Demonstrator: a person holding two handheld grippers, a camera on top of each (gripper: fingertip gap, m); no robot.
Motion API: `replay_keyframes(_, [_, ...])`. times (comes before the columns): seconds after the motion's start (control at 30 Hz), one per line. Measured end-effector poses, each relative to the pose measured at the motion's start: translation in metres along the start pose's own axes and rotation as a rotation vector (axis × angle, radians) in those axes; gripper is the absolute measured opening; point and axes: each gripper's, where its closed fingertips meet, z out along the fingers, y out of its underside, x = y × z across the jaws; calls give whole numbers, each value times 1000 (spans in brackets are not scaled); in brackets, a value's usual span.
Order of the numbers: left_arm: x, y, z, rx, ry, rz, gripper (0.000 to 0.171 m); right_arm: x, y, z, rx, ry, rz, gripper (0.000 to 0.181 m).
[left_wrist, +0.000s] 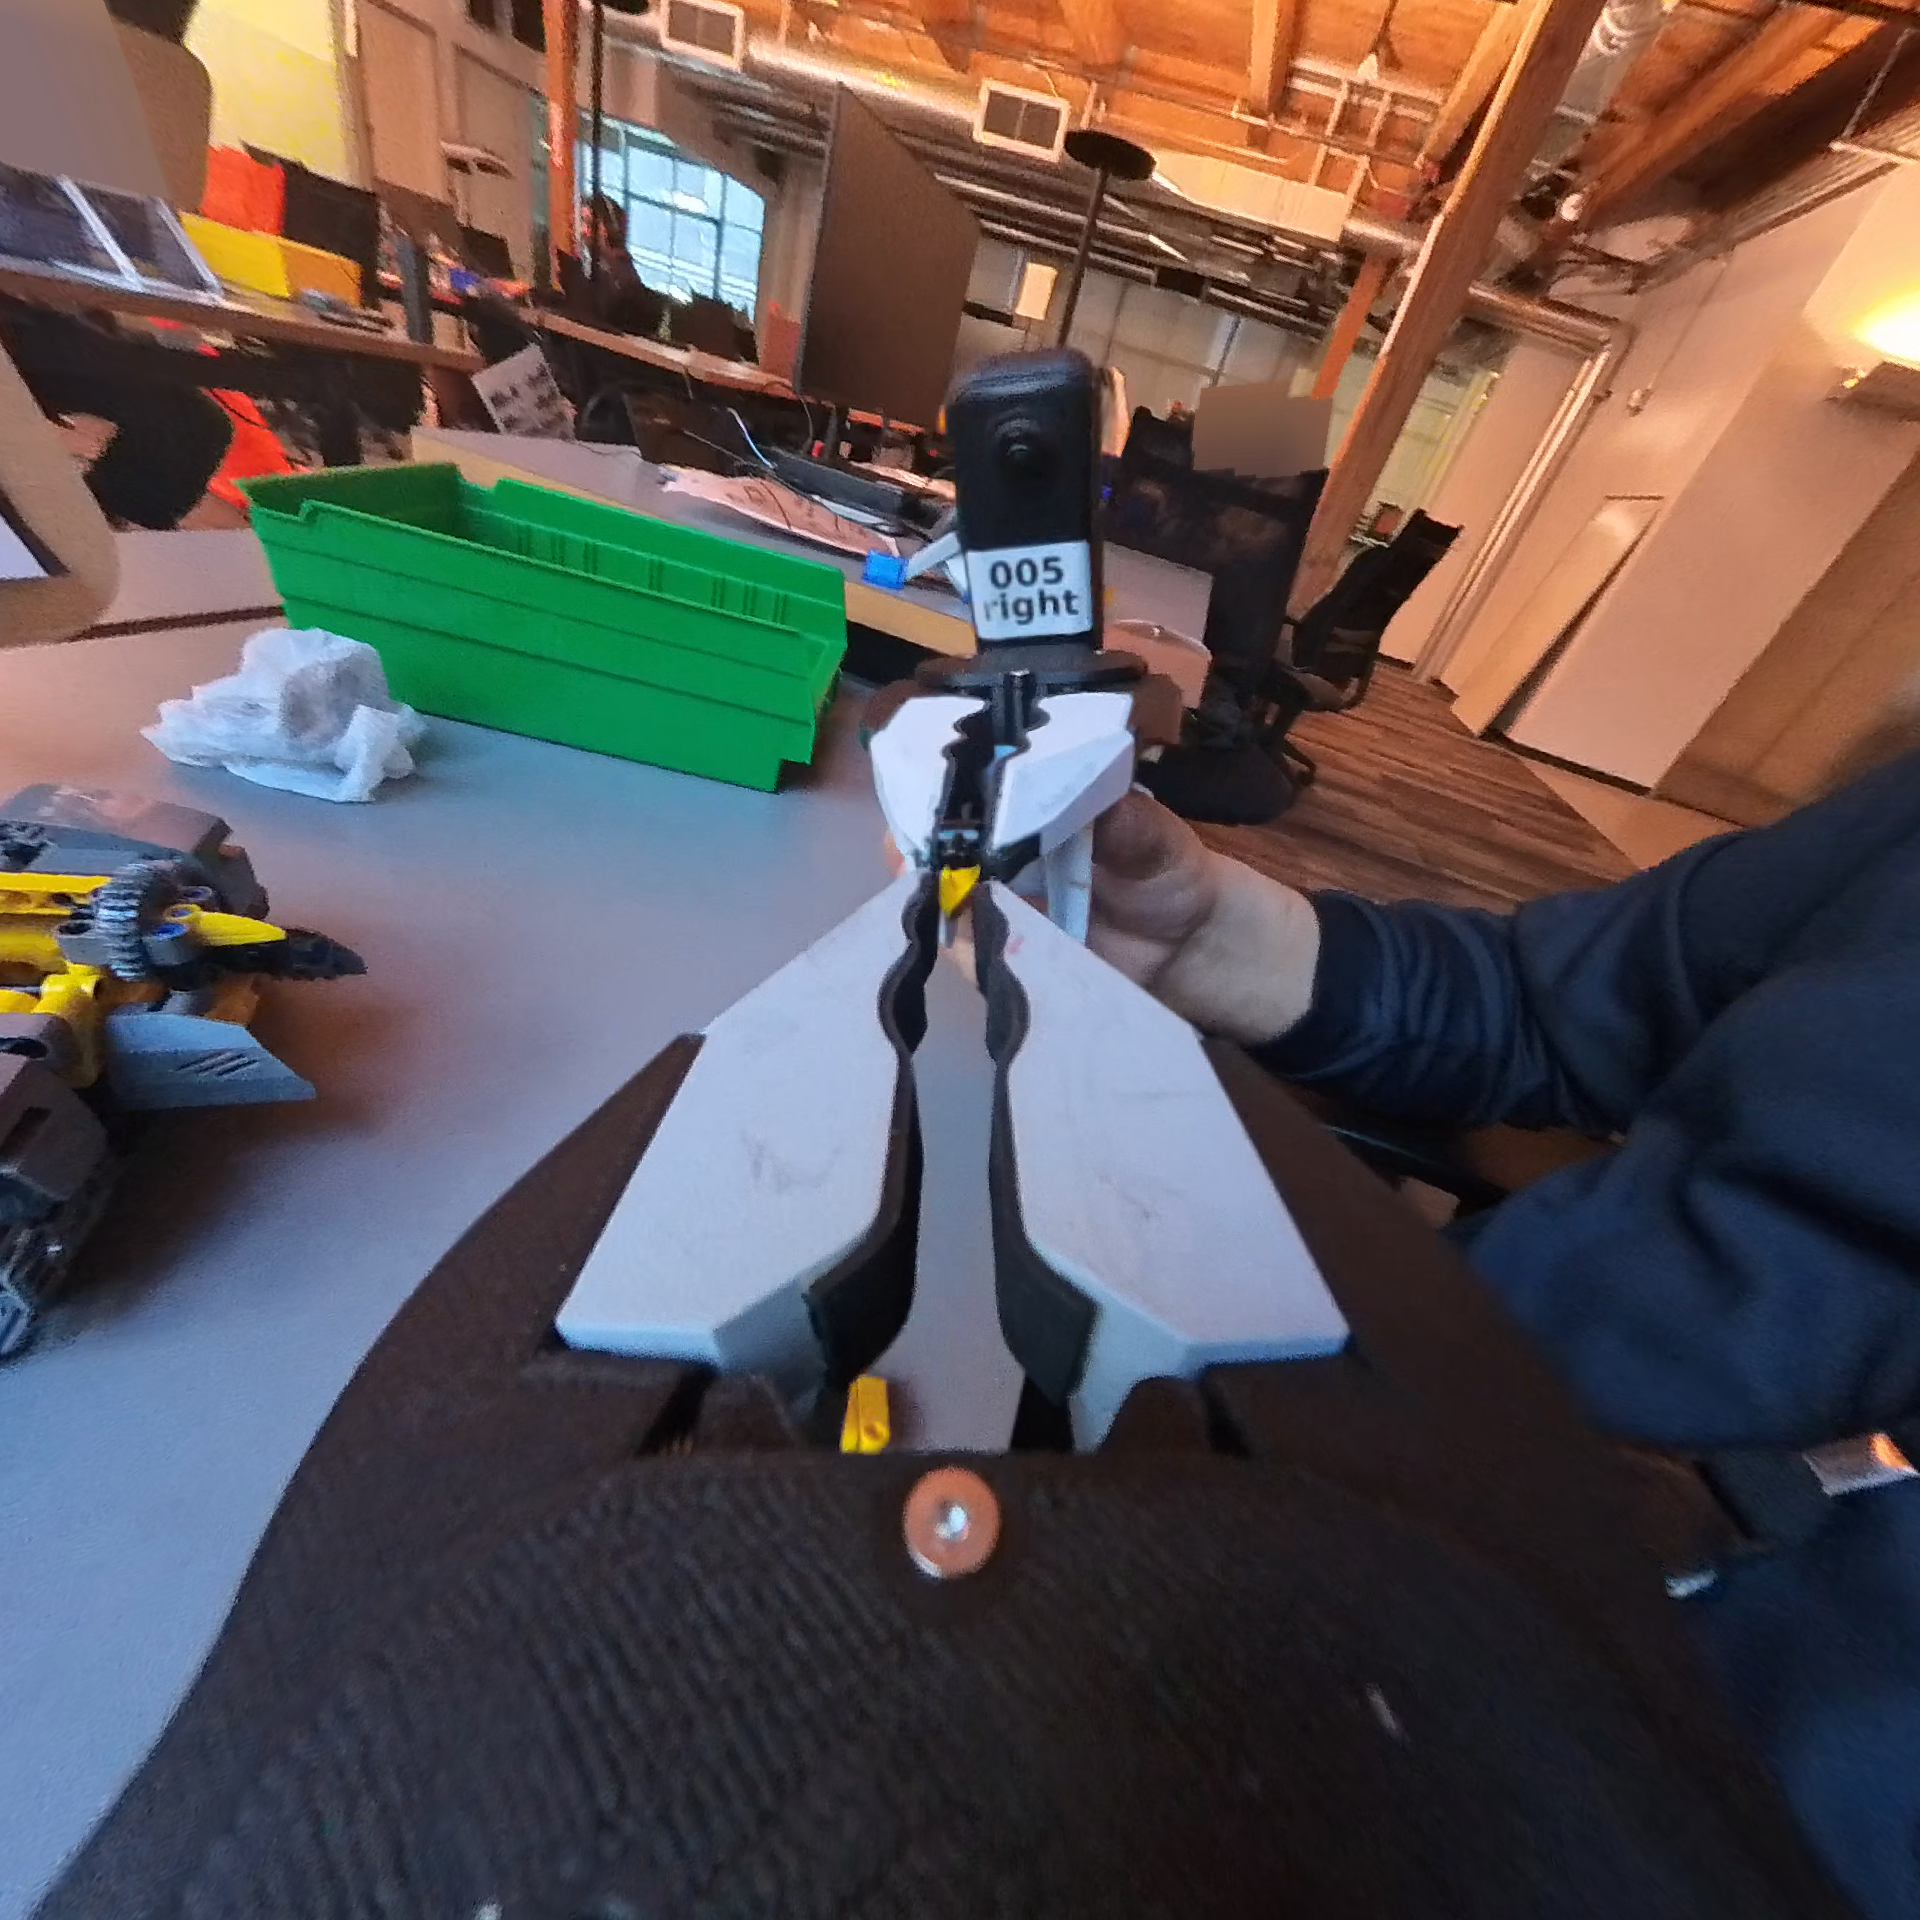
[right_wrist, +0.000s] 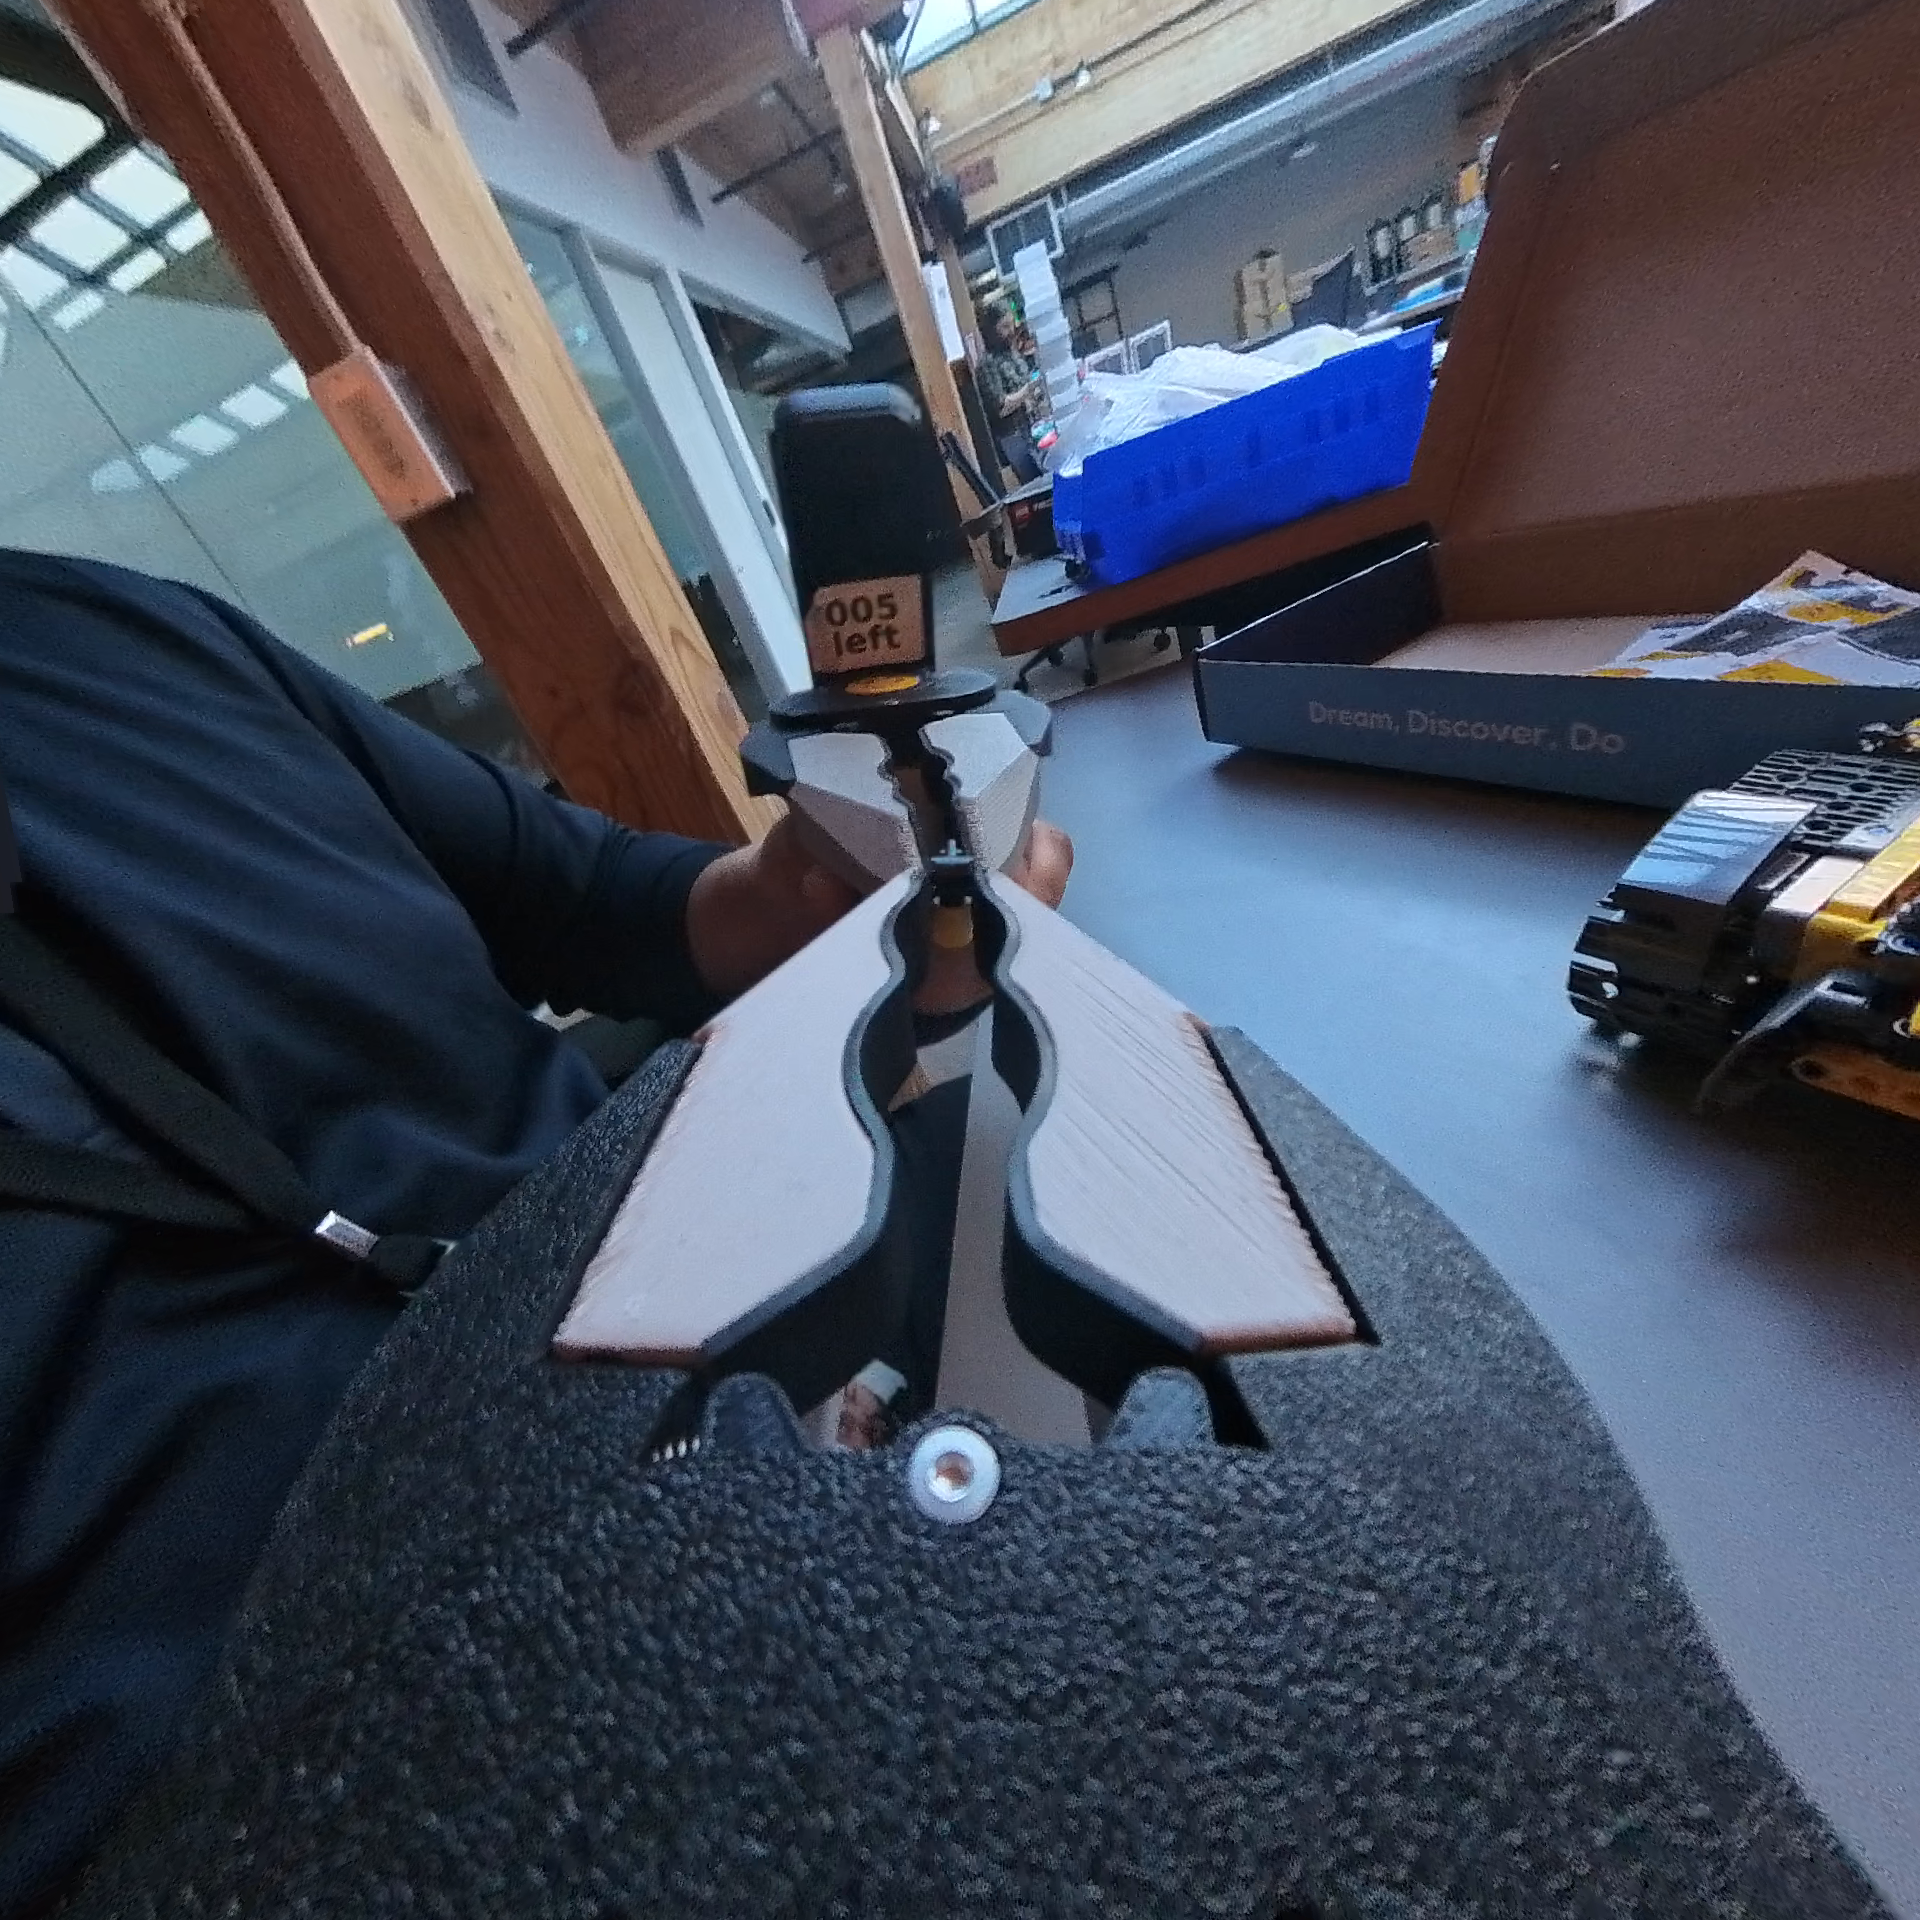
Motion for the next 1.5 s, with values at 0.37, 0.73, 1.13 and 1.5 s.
replay_keyframes(0.37, [-27, -24, -15, 70, -385, 395, 4, 21, -32, 21, 338, 173, 188, 3])
replay_keyframes(0.73, [-45, -50, -36, 264, -311, 75, 2, 35, -60, 45, 571, 52, 401, 4])
replay_keyframes(1.13, [-47, 0, -17, -160, -350, 398, 0, 26, -84, 29, 507, 84, 217, 2])
replay_keyframes(1.5, [-20, -50, -31, 72, -213, 219, 15, 10, -62, 32, 431, 25, 262, 5])
